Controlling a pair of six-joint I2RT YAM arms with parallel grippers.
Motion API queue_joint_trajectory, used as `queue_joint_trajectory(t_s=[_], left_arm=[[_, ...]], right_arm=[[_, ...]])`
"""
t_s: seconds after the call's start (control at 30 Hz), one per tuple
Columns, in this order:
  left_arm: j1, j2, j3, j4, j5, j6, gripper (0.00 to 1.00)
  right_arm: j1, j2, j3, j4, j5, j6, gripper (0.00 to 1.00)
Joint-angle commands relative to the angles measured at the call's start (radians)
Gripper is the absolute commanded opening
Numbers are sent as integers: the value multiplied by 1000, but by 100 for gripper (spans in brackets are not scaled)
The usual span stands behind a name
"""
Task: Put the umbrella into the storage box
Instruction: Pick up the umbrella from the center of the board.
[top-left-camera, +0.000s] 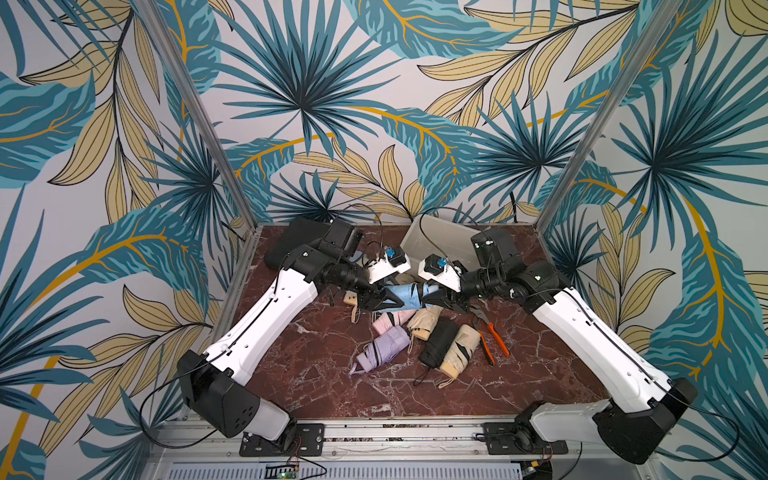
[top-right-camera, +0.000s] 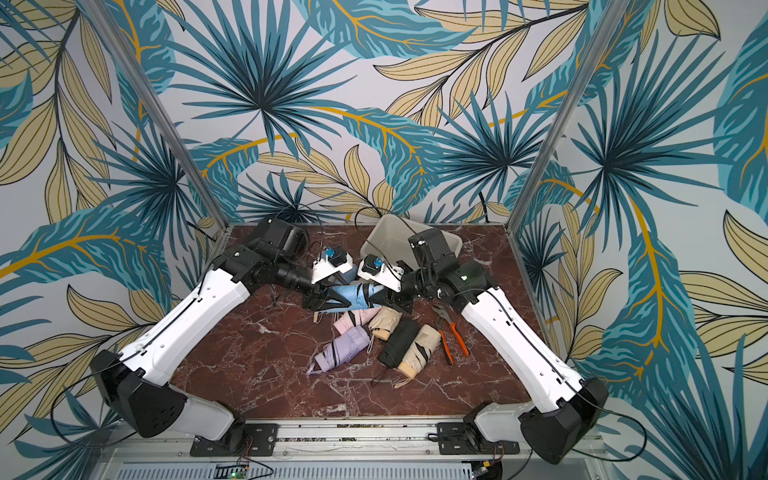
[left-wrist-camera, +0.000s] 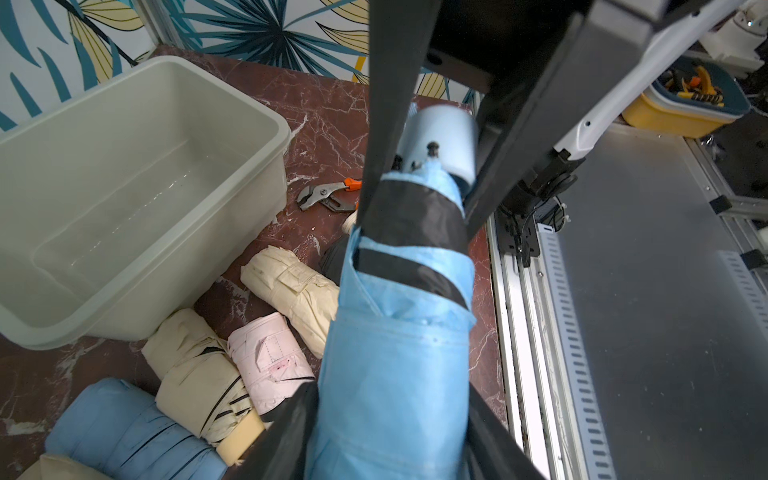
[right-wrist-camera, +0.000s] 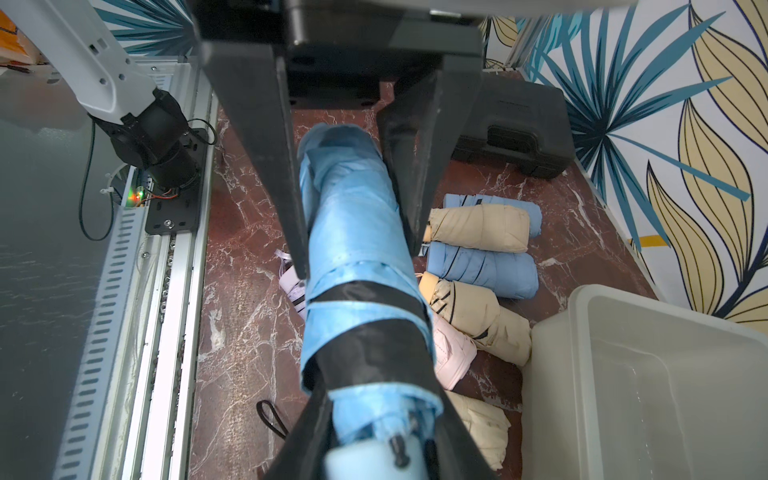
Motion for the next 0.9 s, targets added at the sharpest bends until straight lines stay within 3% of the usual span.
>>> queue_joint_trajectory(t_s=[0.0,0.13,0.27,0.37,0.43,0.57,0.63,0.77,0.87], left_arm=[[-3,-2,41,-70,35,42,44],[-2,-6,39,-86,25,53,30],[-3,-19,27,-61,15,48,26],[-1,-29,11,-29,11,42,25],[1,-39,-4,-4,1,34,16],[5,-64,-71,128,-35,-13,4],[5,-84,-135,265,-69,-69,0],[3,-112,-247,553,-147,-219,0],[-6,-126,-323,785,-227,-359,0]], right_arm=[[4,-27,-16,106,-19,23,0],[3,-51,-46,148,25,75,26],[3,-78,-65,161,65,119,55],[0,-112,-74,163,126,187,69],[-12,-165,-99,166,166,220,76],[-31,-273,-209,244,312,341,84],[-34,-316,-275,327,471,451,85],[-54,-331,-313,368,851,682,86],[-102,-290,-289,311,966,831,86]])
